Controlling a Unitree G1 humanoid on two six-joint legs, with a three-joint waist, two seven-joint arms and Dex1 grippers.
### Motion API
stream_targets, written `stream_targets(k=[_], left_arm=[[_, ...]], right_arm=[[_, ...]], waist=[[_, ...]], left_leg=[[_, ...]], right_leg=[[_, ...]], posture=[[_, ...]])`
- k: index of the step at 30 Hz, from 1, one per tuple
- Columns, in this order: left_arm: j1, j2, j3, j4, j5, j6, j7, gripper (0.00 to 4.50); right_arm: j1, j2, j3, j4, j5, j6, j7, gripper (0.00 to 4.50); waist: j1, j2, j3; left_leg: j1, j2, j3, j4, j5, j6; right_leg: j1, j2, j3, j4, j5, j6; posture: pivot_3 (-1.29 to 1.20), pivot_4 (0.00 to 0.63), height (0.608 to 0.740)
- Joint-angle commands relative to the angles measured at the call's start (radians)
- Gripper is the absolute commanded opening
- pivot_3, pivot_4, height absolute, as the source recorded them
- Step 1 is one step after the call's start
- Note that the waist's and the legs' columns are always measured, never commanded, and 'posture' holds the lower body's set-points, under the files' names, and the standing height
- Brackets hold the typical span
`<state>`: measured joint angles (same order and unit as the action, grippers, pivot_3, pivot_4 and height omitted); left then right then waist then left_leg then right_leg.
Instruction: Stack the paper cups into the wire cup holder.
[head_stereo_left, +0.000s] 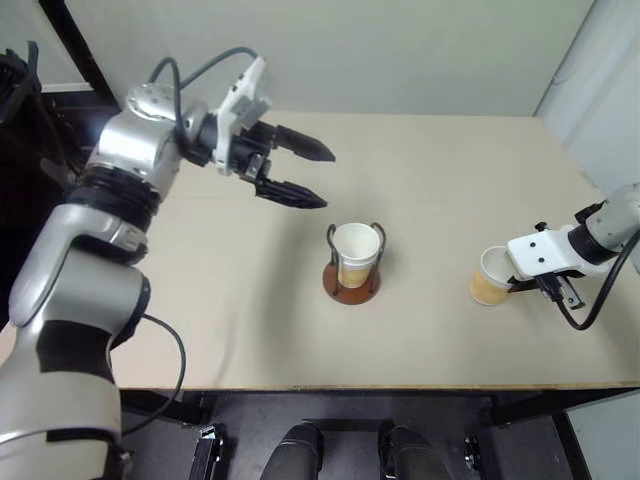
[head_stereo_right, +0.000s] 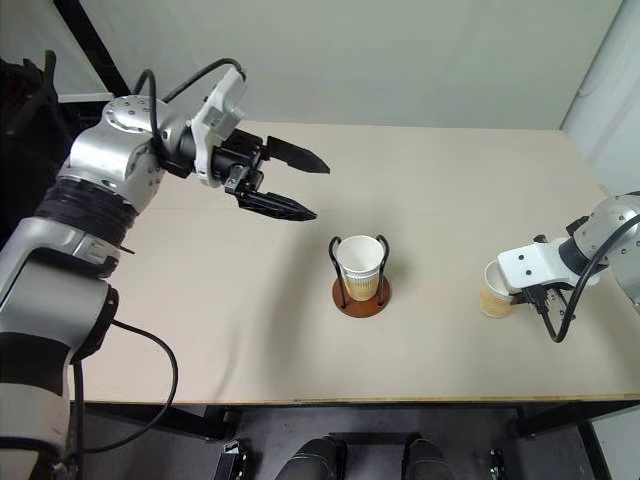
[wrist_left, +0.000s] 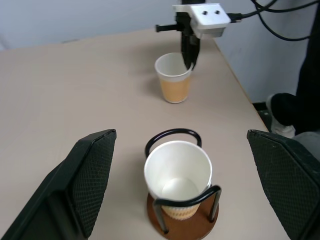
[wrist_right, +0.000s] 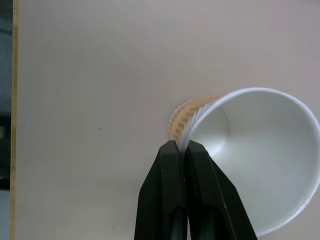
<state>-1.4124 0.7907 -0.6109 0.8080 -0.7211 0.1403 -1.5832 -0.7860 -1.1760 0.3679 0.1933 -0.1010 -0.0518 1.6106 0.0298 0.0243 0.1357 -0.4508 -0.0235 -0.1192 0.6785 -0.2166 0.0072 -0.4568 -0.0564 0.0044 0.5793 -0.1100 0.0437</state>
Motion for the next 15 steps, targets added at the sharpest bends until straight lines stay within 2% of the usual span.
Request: stream_targets(k=[1, 10, 15], left_arm=[[0.023, 0.021, 0.051, -0.011, -0.004, 0.017, -0.031, 4.50], [0.113, 0.072, 0.012, -0.085, -0.027, 0.038, -0.031, 4.50], [0.133, 0.130, -0.075, -0.105, -0.003, -0.052, -0.031, 4.50]], right_arm=[[-0.057, -0.006, -0.016, -0.019, 0.037, 0.034, 0.004, 0.01], [-0.249, -0.042, 0.029, -0.092, 0.146, 0.147, 0.004, 0.01], [-0.339, -0.060, 0.069, -0.136, 0.204, 0.209, 0.004, 0.01]], waist=[[-0.002, 0.000, 0.000], [-0.004, 0.001, 0.000], [-0.003, 0.001, 0.000]], left_leg=[[0.000, 0.000, 0.000, 0.000, 0.000, 0.000], [0.000, 0.000, 0.000, -0.001, 0.001, -0.001], [-0.001, 0.000, -0.002, -0.003, 0.001, -0.002]], right_leg=[[0.000, 0.000, 0.000, 0.000, 0.000, 0.000], [-0.001, 0.001, 0.000, 0.000, 0.000, -0.002], [-0.002, 0.001, -0.001, 0.000, 0.000, -0.003]], posture=[[0.00, 0.150, 0.740], [0.00, 0.150, 0.740], [0.00, 0.150, 0.740]])
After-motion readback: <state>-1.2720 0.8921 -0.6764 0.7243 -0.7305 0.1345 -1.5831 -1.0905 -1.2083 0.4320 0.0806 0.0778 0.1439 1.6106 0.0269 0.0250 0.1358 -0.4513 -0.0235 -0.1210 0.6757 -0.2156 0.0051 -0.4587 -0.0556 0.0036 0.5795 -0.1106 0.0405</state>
